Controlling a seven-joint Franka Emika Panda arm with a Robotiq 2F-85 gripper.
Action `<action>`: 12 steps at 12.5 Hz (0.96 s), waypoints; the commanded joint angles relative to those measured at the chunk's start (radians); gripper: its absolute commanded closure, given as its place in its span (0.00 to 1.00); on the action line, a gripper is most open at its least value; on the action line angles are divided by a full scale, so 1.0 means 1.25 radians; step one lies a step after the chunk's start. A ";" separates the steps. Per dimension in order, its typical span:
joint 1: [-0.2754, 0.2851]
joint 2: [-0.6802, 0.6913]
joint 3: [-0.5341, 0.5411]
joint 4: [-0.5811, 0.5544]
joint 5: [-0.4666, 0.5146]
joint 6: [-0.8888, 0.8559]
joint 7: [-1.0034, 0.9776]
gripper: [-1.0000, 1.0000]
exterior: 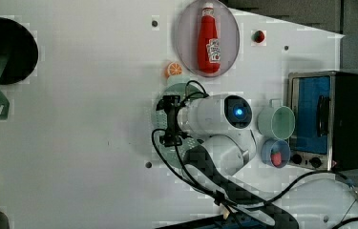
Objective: Drag strainer right to left.
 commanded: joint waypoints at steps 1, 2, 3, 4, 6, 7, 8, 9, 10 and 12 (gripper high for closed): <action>0.045 0.025 0.021 0.064 0.025 0.000 0.045 0.00; 0.052 0.032 0.021 0.074 0.029 -0.001 0.045 0.00; 0.060 0.038 0.022 0.083 0.031 -0.001 0.045 0.00; 0.068 0.043 0.021 0.091 0.040 -0.001 0.045 0.00; 0.084 0.052 0.021 0.106 0.063 -0.001 0.046 0.00; 0.090 0.058 0.021 0.115 0.073 -0.001 0.046 0.00; 0.097 0.063 0.021 0.122 0.078 0.001 0.046 0.00; 0.102 0.067 0.021 0.131 0.085 0.000 0.047 0.00; 0.107 0.072 0.021 0.136 0.087 0.000 0.047 0.00; 0.117 0.080 0.021 0.150 0.089 0.002 0.048 0.00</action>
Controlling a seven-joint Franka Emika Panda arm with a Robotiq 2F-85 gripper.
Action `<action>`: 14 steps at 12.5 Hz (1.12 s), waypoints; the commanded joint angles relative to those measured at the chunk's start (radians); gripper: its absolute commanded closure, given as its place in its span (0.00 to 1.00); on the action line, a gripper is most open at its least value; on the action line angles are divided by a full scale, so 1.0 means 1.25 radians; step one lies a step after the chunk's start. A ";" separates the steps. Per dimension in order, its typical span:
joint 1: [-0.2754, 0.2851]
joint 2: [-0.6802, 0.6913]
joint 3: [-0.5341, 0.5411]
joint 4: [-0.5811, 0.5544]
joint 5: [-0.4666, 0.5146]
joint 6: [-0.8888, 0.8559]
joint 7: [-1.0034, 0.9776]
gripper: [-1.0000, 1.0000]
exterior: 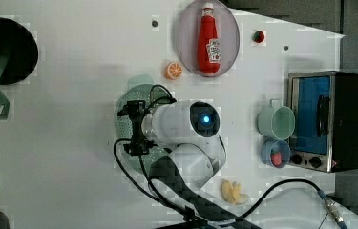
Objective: Drag strainer right to left.
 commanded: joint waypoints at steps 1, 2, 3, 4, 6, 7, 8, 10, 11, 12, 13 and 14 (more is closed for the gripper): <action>0.023 0.020 -0.003 0.044 0.002 0.014 0.053 0.00; 0.027 0.024 -0.003 0.054 0.002 0.020 0.079 0.00; 0.032 0.031 -0.002 0.066 0.002 0.020 0.102 0.00; 0.037 0.036 -0.004 0.074 0.001 0.025 0.114 0.00; 0.038 0.030 -0.005 0.076 -0.004 0.024 0.097 0.00; 0.038 0.018 -0.007 0.075 -0.009 0.012 0.062 0.00; 0.038 -0.004 -0.012 0.070 -0.013 -0.010 0.011 0.00; 0.038 -0.070 -0.039 0.059 -0.025 -0.082 -0.120 0.00; 0.037 -0.110 -0.060 0.052 -0.026 -0.126 -0.192 0.00; 0.036 -0.154 -0.087 0.046 -0.026 -0.171 -0.264 0.00; 0.036 -0.198 -0.121 0.044 -0.027 -0.213 -0.333 0.00; 0.035 -0.244 -0.163 0.044 -0.028 -0.254 -0.392 0.00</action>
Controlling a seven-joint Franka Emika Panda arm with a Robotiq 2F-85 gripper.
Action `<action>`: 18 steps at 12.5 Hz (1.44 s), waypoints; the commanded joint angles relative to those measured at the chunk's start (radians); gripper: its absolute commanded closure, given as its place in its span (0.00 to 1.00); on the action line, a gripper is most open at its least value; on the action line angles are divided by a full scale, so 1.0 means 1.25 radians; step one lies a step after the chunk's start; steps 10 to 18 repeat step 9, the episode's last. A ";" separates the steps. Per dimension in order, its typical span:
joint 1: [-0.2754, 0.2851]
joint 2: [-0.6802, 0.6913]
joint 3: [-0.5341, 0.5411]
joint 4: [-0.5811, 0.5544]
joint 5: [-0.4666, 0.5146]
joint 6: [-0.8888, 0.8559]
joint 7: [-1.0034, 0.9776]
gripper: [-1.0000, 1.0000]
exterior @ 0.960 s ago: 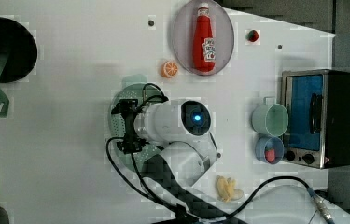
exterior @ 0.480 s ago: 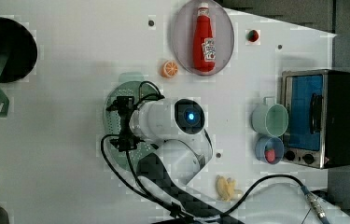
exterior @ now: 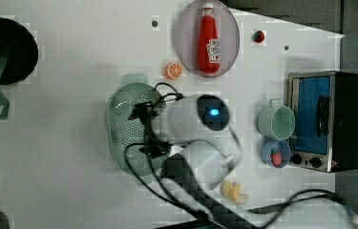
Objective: Drag strainer right to left.
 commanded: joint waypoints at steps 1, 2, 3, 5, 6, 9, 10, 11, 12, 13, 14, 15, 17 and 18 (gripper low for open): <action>-0.021 -0.202 -0.116 0.048 -0.009 -0.099 -0.257 0.00; -0.023 -0.250 -0.163 0.049 -0.010 -0.126 -0.309 0.00; -0.025 -0.295 -0.210 0.051 -0.012 -0.155 -0.359 0.00; -0.030 -0.379 -0.305 0.056 -0.034 -0.232 -0.464 0.00; -0.032 -0.420 -0.350 0.056 -0.060 -0.277 -0.524 0.00; -0.042 -0.520 -0.463 0.057 -0.193 -0.399 -0.643 0.00; -0.042 -0.520 -0.463 0.057 -0.193 -0.399 -0.643 0.00; -0.042 -0.520 -0.463 0.057 -0.193 -0.399 -0.643 0.00; -0.042 -0.520 -0.463 0.057 -0.193 -0.399 -0.643 0.00; -0.042 -0.520 -0.463 0.057 -0.193 -0.399 -0.643 0.00; -0.042 -0.520 -0.463 0.057 -0.193 -0.399 -0.643 0.00; -0.042 -0.520 -0.463 0.057 -0.193 -0.399 -0.643 0.00; -0.042 -0.520 -0.463 0.057 -0.193 -0.399 -0.643 0.00; -0.042 -0.520 -0.463 0.057 -0.193 -0.399 -0.643 0.00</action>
